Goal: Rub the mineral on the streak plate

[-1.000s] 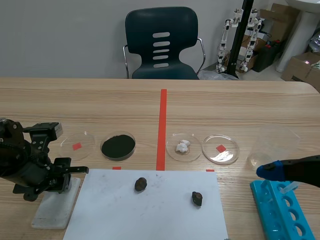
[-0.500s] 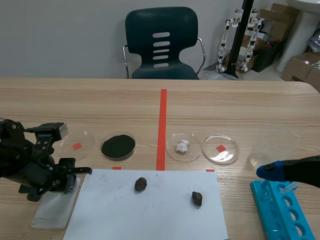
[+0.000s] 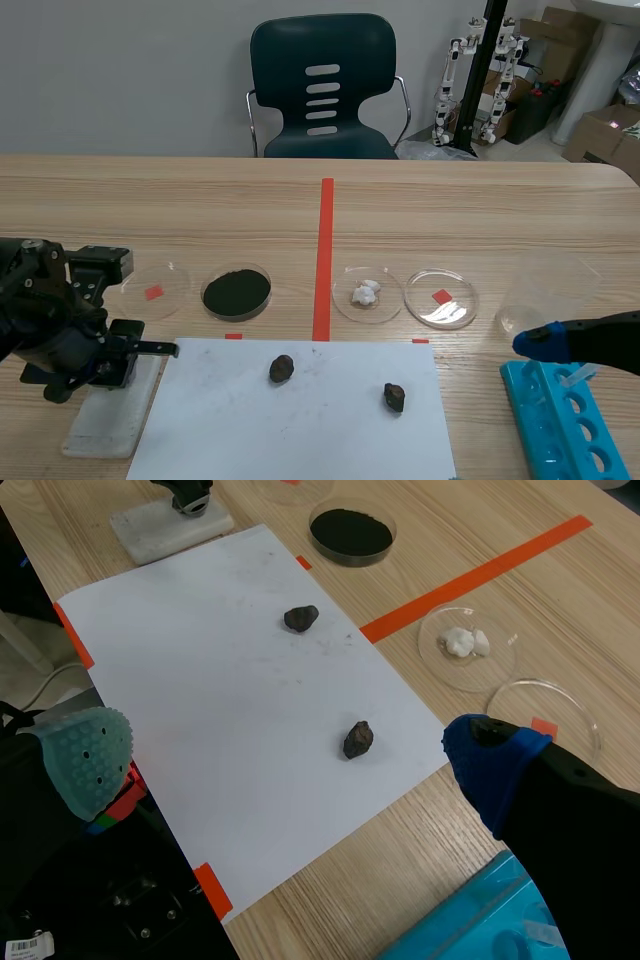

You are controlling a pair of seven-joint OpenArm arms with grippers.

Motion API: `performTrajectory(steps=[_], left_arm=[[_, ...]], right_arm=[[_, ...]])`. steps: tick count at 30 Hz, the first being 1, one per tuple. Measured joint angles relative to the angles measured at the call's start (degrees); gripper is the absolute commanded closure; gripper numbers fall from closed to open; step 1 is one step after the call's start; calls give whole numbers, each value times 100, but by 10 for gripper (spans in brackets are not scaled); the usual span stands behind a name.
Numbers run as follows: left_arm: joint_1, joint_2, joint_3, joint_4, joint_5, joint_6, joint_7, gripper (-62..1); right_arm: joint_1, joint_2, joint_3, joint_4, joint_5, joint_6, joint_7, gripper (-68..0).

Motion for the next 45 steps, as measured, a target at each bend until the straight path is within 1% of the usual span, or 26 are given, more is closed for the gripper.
performTrajectory(steps=[1,2,5,7,11,13,14,16,19,21,24,26,28,30,33,36,37,38,41,44,45], left_arm=[[0,-22,0,0,-208,-28,-52,-141],[0,-26,0,0,-328,-138,-55,-141],[-13,-37,0,0,-702,-275,-55,-141],[-13,-39,0,0,-807,-396,-61,-141],[-13,-39,0,0,-767,-393,-74,-141],[-11,-33,2,0,-621,-378,-72,-141],[-13,-15,4,0,-437,-299,-74,-141],[-13,13,7,-2,59,-17,-70,-141],[-9,9,7,-4,588,208,-26,-141],[-11,11,7,-7,778,286,-9,-141],[-11,9,7,-7,798,291,-7,-141],[-11,11,7,-7,686,291,-9,-141],[-11,11,7,-7,448,284,-9,-141],[-9,11,7,-7,192,149,-17,-141],[-11,-4,7,-7,-367,-195,-138,-141],[-13,-7,4,-7,-603,-323,-162,-141],[-11,-17,0,-7,-686,-417,-188,-141],[-11,-26,0,-7,-837,-428,-201,-141],[-11,-20,4,-7,-946,-529,-247,-141],[-9,-26,7,-7,-881,-505,-247,-141],[-11,-24,7,-7,-791,-490,-245,-141]], right_arm=[[0,0,0,0,0,0,0,-679],[0,0,0,0,0,0,0,-679],[0,0,0,0,0,0,0,-679],[0,0,0,0,0,0,0,-679],[0,0,0,0,-2,0,0,-679],[0,0,0,0,-2,0,0,-679],[0,0,0,0,-2,0,0,-679],[0,0,0,0,-2,0,0,-679],[0,0,0,0,0,0,0,-679],[0,0,0,0,-2,0,0,-679],[0,0,0,0,-2,0,0,-679],[0,0,0,0,-2,0,0,-679],[0,0,0,0,-2,0,0,-679],[0,0,0,0,-2,0,0,-679],[0,0,0,0,0,0,0,-679],[0,0,0,0,-2,0,0,-679],[0,0,0,0,-2,0,0,-679],[0,0,0,0,-2,0,0,-679],[0,0,0,0,-2,0,0,-679],[0,0,0,0,-2,0,0,-679],[0,0,0,0,-2,0,0,-679]])
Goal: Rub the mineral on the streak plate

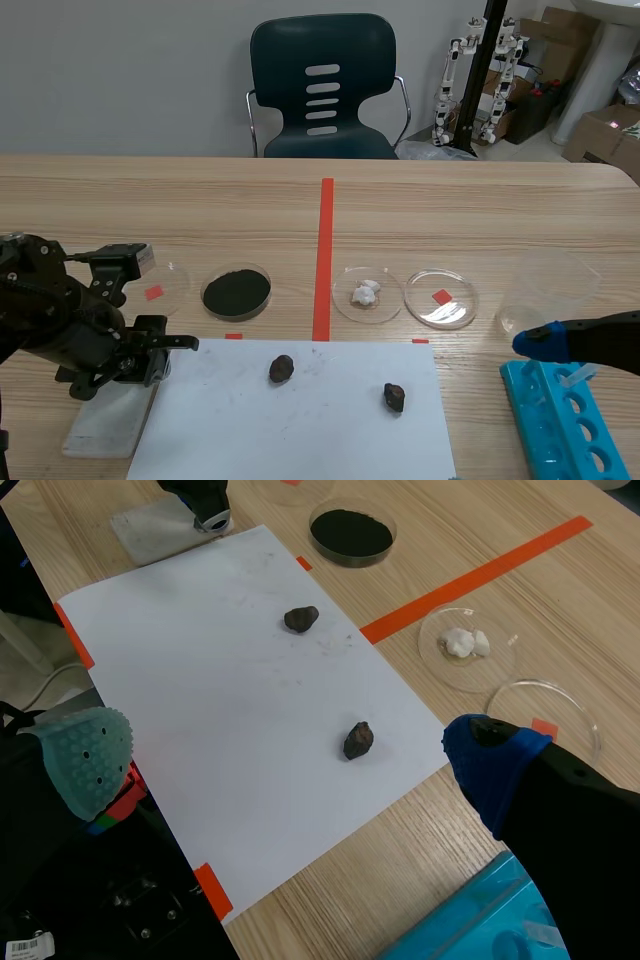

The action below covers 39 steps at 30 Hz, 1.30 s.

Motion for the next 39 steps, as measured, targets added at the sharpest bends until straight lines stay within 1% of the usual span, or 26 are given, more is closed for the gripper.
performTrajectory(steps=[3,4,8,10,13,16,25,32,34,37,39], left_arm=[[0,0,0,-26,476,243,7,-141],[-2,-2,-2,-39,592,289,17,-141],[-24,39,0,-111,852,396,26,-141],[-52,63,0,-164,909,396,48,-141],[-92,66,0,-262,909,396,59,-141],[-101,68,0,-284,920,498,37,-141],[-101,116,11,-278,1134,507,15,-141],[-101,116,11,-280,1108,522,-9,-141],[-101,79,9,-284,892,490,-42,-141],[-114,-37,-42,-304,424,254,-116,-141],[-114,-72,-76,-330,227,160,-155,-141]], right_arm=[[0,0,0,0,0,0,0,-679],[0,0,0,0,2,0,0,-679],[0,0,0,0,0,0,0,-679],[0,0,0,0,0,0,0,-679],[0,0,0,0,0,0,0,-679],[0,0,0,0,0,0,0,-679],[0,0,0,0,0,0,0,-679],[0,0,0,0,0,0,0,-679],[0,0,0,0,0,0,0,-679],[0,0,0,0,0,0,0,-679],[0,0,0,0,0,0,0,-679]])
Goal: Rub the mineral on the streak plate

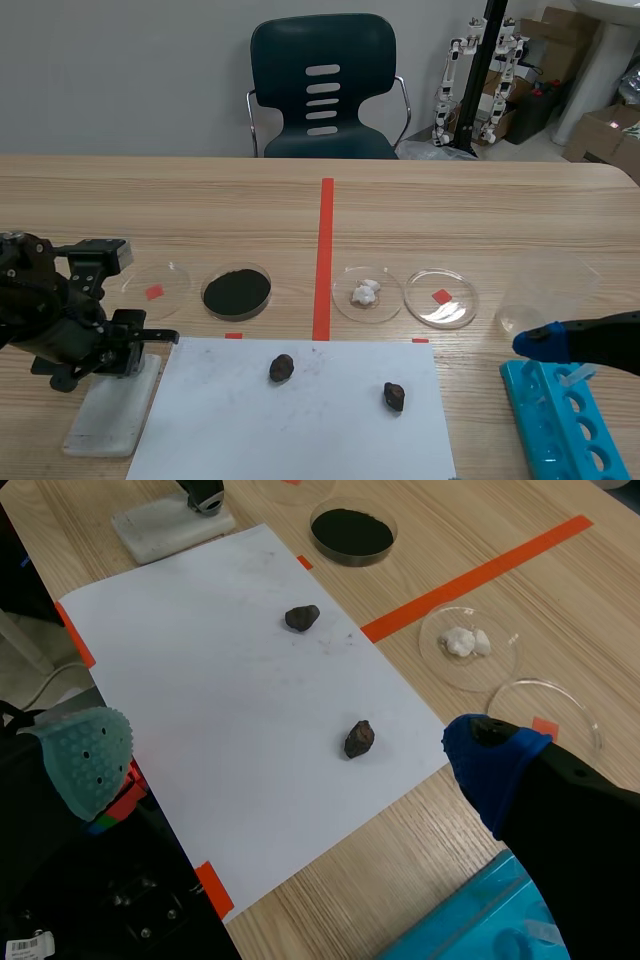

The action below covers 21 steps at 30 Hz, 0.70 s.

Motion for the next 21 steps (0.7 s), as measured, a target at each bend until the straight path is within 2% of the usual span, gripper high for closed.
performTrajectory(steps=[4,11,15,17,21], left_arm=[[0,-94,-28,-31,-308,-223,-72,-141],[2,-140,-33,-20,-393,-503,-101,-141],[20,-144,-26,28,-551,-531,-168,-141],[33,-92,-13,55,-739,-603,-168,-141],[52,-35,22,96,-776,-629,-166,-141]], right_arm=[[0,0,0,0,0,0,0,-679],[0,0,0,0,0,0,0,-679],[0,0,0,0,0,0,0,-679],[0,0,0,0,0,0,0,-679],[0,0,0,0,0,0,0,-679]])
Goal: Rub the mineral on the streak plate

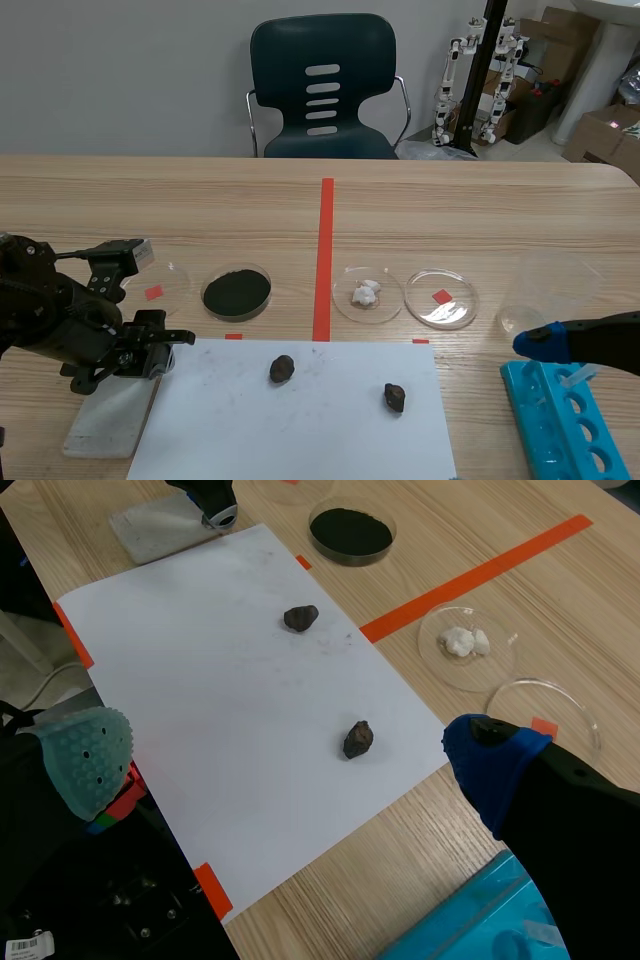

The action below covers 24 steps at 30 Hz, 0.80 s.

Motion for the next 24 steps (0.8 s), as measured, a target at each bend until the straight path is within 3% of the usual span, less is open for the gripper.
performTrajectory(steps=[5,7,9,15,21,24], left_arm=[[-2,87,4,22,382,271,59,-141],[-7,144,50,52,649,387,149,-141],[-7,188,72,83,1078,737,245,-141],[-4,153,72,85,1792,1189,431,-141],[-4,136,72,85,1834,1189,431,-141],[-2,28,50,81,1344,966,380,-141]], right_arm=[[0,0,0,0,0,0,0,-679],[0,0,0,0,0,0,0,-679],[0,0,0,0,2,0,0,-679],[0,0,0,0,0,0,0,-679],[0,0,0,0,0,0,0,-679],[0,0,0,0,0,0,0,-679]])
